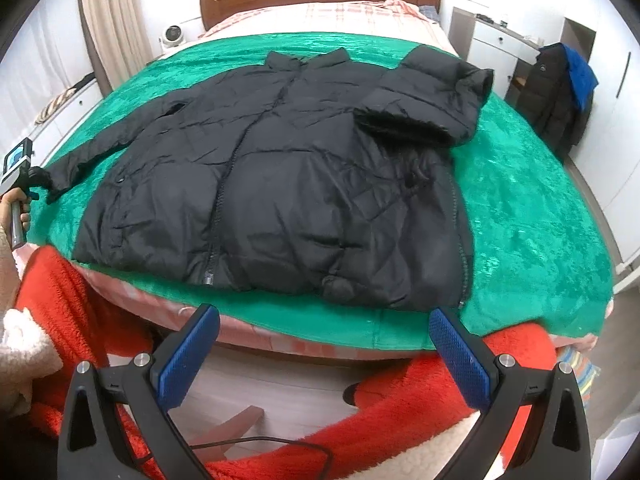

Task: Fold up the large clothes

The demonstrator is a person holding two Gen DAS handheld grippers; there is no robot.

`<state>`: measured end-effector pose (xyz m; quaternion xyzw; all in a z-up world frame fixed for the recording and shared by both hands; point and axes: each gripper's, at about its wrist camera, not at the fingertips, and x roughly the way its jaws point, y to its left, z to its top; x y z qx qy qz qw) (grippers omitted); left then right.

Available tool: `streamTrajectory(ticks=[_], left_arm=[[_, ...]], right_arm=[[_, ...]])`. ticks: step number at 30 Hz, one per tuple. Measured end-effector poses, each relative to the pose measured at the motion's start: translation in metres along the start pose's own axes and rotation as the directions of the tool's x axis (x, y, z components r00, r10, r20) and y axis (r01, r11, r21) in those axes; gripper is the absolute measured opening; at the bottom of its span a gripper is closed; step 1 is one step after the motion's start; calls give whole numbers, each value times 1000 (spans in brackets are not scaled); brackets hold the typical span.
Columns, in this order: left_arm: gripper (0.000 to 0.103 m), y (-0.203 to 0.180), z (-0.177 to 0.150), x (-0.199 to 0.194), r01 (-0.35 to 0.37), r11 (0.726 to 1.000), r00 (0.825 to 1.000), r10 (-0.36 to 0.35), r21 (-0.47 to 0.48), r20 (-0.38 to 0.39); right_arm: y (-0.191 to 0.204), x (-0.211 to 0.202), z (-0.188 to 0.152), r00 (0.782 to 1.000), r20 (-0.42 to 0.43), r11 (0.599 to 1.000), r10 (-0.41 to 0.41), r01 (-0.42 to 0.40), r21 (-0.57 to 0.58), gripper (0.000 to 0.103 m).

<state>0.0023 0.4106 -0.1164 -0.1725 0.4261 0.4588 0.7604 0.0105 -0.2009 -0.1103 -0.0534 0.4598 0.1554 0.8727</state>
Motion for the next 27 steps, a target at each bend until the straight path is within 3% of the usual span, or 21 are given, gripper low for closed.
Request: streamTrajectory(ticks=[3, 5, 7, 9, 11, 13, 15, 17, 18, 19, 20, 21, 22, 24, 26, 27], left_arm=[[84, 1, -7, -28, 46, 999, 998, -46, 9, 51], [85, -4, -14, -48, 77, 996, 994, -80, 38, 76], [90, -10, -22, -64, 97, 993, 990, -103, 62, 100], [92, -18, -34, -78, 114, 989, 984, -125, 89, 126], [92, -28, -45, -85, 129, 985, 980, -145, 115, 137], [92, -40, -54, -92, 161, 977, 976, -178, 137, 123], [92, -49, -58, -95, 179, 972, 975, -196, 151, 106], [92, -56, -62, -96, 190, 968, 974, -207, 165, 88], [92, -57, -64, -96, 190, 967, 975, -205, 169, 80], [92, -57, -64, -97, 188, 967, 976, -203, 173, 75], [92, -55, -65, -98, 187, 967, 976, -203, 175, 74], [92, -52, -65, -100, 187, 966, 976, -203, 179, 77], [92, -48, -65, -100, 184, 966, 976, -201, 180, 81], [92, -43, -66, -100, 178, 967, 977, -196, 180, 84], [92, -40, -67, -97, 184, 968, 977, -199, 169, 74], [92, -40, -67, -96, 194, 967, 976, -207, 162, 66]], right_arm=[[-21, -5, 14, 998, 60, 1000, -4, 3, 9, 103], [-48, -10, 31, 989, 129, 997, -72, 69, 24, 103], [-73, -12, 51, 966, 214, 989, -145, 143, 25, 103], [-83, 1, 76, 950, 258, 978, -175, 198, -65, 103], [-72, 25, 94, 955, 268, 956, -127, 190, -224, 103], [-49, 64, 106, 955, 272, 877, -122, 232, -421, 103], [-35, 107, 113, 931, 291, 774, -220, 348, -530, 102], [-34, 142, 121, 916, 281, 711, -285, 399, -579, 99], [-40, 150, 127, 927, 250, 724, -281, 375, -579, 77], [-49, 148, 135, 943, 214, 764, -255, 333, -552, 56], [-65, 137, 146, 957, 185, 829, -224, 287, -479, 36], [-83, 121, 155, 957, 198, 876, -214, 278, -395, 27], [-113, 91, 166, 951, 234, 926, -203, 264, -269, 23], [-171, 40, 178, 934, 286, 971, -213, 235, -46, 19], [-233, -10, 180, 910, 326, 964, -257, 219, 150, 18], [-267, -36, 178, 891, 336, 942, -304, 228, 246, 18]])
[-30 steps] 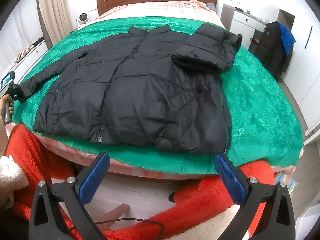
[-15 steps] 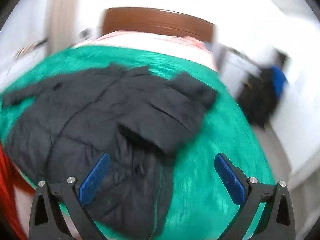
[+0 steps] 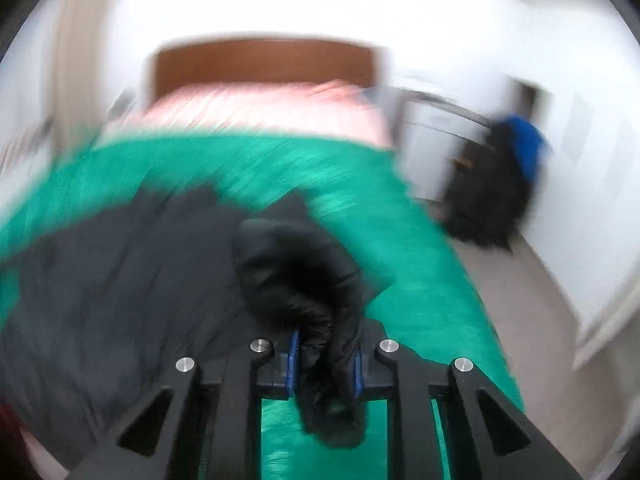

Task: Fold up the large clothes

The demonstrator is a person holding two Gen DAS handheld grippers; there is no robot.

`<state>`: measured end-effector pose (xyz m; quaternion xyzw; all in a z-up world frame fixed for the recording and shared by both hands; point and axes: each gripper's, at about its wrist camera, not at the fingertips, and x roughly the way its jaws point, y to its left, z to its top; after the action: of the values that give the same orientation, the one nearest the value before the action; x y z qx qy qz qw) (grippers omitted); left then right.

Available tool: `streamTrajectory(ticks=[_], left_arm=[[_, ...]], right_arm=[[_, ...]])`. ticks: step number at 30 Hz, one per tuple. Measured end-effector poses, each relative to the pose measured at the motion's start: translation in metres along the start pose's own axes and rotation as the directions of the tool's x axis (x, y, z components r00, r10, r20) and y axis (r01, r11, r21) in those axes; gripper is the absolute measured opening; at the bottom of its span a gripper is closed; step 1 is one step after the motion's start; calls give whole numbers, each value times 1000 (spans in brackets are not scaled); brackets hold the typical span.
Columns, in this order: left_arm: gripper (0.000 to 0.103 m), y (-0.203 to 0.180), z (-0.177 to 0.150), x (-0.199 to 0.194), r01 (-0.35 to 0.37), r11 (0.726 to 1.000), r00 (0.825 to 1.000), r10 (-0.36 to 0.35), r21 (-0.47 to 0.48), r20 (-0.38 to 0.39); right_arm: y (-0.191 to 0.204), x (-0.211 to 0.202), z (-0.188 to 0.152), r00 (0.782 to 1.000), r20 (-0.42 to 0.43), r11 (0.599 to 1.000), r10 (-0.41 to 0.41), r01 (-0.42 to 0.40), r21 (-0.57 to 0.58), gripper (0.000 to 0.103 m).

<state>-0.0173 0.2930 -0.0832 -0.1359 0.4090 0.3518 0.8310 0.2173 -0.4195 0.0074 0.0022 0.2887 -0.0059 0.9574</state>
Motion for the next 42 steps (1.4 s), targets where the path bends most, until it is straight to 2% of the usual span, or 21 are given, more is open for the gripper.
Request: streamTrajectory(ticks=[2, 4, 7, 10, 13, 15, 16, 18, 19, 21, 22, 24, 26, 27, 30, 31, 33, 34, 36, 39, 42], left_arm=[[92, -5, -2, 3, 36, 999, 999, -37, -16, -14], [92, -16, -5, 6, 62, 998, 998, -62, -8, -24], [92, -35, -10, 8, 89, 996, 995, -88, 27, -42], [92, -55, -15, 7, 112, 991, 993, -108, 78, -54], [92, -63, -18, 3, 141, 982, 988, -133, 124, -73], [92, -61, -20, 1, 180, 975, 981, -168, 129, -97], [92, -59, -22, 0, 214, 969, 973, -201, 125, -113], [92, -58, -28, -3, 329, 938, 938, -311, 110, -154], [94, -60, -32, -3, 395, 913, 909, -373, 102, -185], [94, -71, -47, 2, 533, 843, 825, -499, 73, -266], [94, -78, -55, 5, 574, 817, 792, -536, 59, -292], [94, -94, -69, 14, 620, 783, 749, -574, 46, -332], [94, -110, -82, 21, 633, 771, 737, -572, 71, -360], [95, -119, -89, 26, 625, 774, 744, -550, 103, -378], [95, -134, -96, 22, 609, 772, 768, -518, 183, -376], [78, -135, -97, 20, 614, 766, 765, -521, 187, -379], [45, -133, -96, 15, 654, 736, 730, -555, 173, -399], [36, -130, -95, 11, 652, 739, 732, -558, 168, -390], [29, -125, -95, 4, 662, 732, 727, -575, 161, -374], [28, -117, -95, 4, 662, 733, 726, -578, 153, -372], [31, -123, -100, 9, 638, 751, 745, -546, 170, -384]], right_arm=[[-59, -15, 13, 996, 3, 991, -85, 84, 106, 17], [-111, -13, 10, 989, -74, 968, -125, 138, 209, 16], [-181, 22, -32, 969, -243, 875, -38, 150, 460, 16], [-200, 65, -81, 921, -390, 838, -12, 222, 499, 21], [-198, 77, -108, 886, -450, 847, -114, 323, 422, 46], [-194, 66, -116, 901, -417, 849, -118, 309, 428, 65], [-183, 55, -118, 917, -386, 860, -100, 275, 430, 66], [-151, 31, -116, 942, -333, 898, -47, 186, 398, 74], [-131, 20, -117, 949, -316, 921, 19, 107, 376, 78], [-85, 16, -125, 930, -321, 932, 177, -54, 358, 85], [-51, 11, -137, 882, -341, 912, 324, -197, 359, 85], [0, 8, -160, 779, -383, 856, 497, -367, 364, 85], [44, 12, -181, 715, -428, 832, 552, -437, 342, 85], [63, 16, -190, 699, -459, 836, 549, -449, 315, 85], [103, 30, -213, 673, -569, 875, 472, -438, 208, 79], [108, 29, -212, 675, -579, 881, 457, -432, 192, 75], [107, 24, -199, 658, -566, 862, 496, -449, 233, 33], [101, 15, -191, 646, -531, 834, 548, -471, 287, 26], [91, 1, -181, 629, -477, 789, 614, -494, 365, 23], [69, -2, -188, 614, -435, 748, 659, -468, 471, 22], [59, 20, -223, 633, -490, 789, 600, -365, 494, 26]])
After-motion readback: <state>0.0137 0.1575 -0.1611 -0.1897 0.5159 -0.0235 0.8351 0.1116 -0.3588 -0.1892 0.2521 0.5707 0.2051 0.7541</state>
